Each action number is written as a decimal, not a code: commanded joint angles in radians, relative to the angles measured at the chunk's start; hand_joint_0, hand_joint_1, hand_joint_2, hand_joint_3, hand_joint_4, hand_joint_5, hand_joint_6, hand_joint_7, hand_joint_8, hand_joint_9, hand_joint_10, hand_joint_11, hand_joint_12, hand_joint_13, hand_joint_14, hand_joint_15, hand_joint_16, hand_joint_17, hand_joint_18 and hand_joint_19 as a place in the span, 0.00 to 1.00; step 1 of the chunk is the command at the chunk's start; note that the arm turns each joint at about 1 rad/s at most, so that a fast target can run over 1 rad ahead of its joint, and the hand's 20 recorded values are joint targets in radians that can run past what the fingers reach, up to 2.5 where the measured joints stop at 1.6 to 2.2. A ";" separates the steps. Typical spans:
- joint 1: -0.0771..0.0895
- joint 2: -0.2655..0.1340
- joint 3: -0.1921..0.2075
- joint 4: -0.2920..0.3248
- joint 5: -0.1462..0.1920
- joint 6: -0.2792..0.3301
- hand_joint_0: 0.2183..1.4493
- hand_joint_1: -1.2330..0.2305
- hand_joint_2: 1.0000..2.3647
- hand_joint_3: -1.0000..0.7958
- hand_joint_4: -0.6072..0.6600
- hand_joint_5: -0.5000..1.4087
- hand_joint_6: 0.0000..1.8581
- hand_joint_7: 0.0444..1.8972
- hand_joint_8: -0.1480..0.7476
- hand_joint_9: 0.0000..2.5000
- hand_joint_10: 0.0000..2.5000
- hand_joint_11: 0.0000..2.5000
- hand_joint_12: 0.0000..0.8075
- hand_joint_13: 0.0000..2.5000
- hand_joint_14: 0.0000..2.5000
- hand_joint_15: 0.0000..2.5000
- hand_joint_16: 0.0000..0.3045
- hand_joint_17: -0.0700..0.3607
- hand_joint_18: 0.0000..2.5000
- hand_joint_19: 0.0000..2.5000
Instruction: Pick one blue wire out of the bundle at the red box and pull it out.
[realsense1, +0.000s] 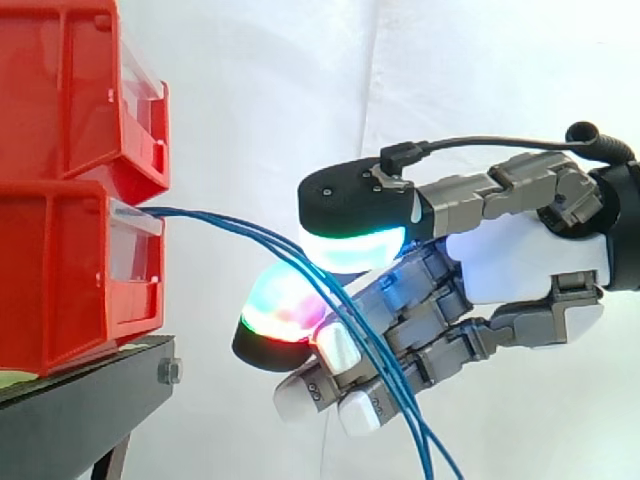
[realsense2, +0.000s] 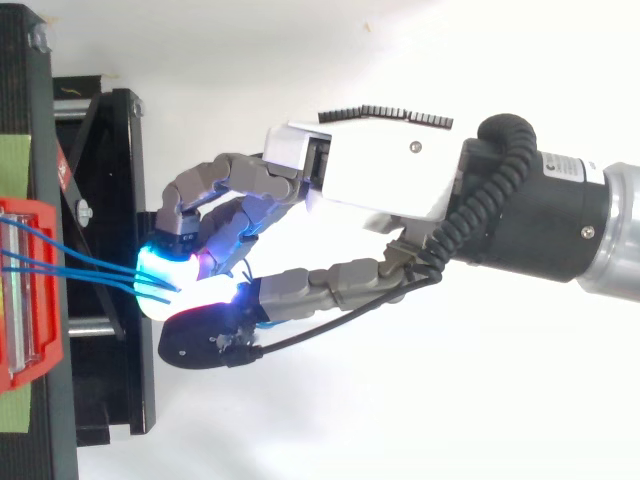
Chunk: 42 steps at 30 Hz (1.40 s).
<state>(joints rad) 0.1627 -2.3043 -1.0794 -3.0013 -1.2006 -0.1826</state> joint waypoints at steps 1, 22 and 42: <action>0.000 0.002 0.001 0.007 -0.001 -0.003 0.30 0.32 0.01 0.49 0.63 0.17 0.48 0.56 0.59 0.32 0.01 0.23 0.56 0.26 0.00 0.09 0.19 0.46 0.27 0.15; 0.000 0.000 0.003 0.038 -0.001 -0.005 0.30 0.31 0.01 0.43 0.69 0.17 0.48 0.54 0.58 0.32 0.01 0.23 0.55 0.26 0.00 0.09 0.19 0.46 0.27 0.15; 0.000 0.000 0.003 0.038 -0.001 -0.005 0.31 0.30 0.01 0.43 0.66 0.18 0.48 0.56 0.59 0.33 0.01 0.23 0.56 0.27 0.00 0.09 0.18 0.45 0.28 0.16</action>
<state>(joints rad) 0.1626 -2.3040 -1.0768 -2.9637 -1.2011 -0.1872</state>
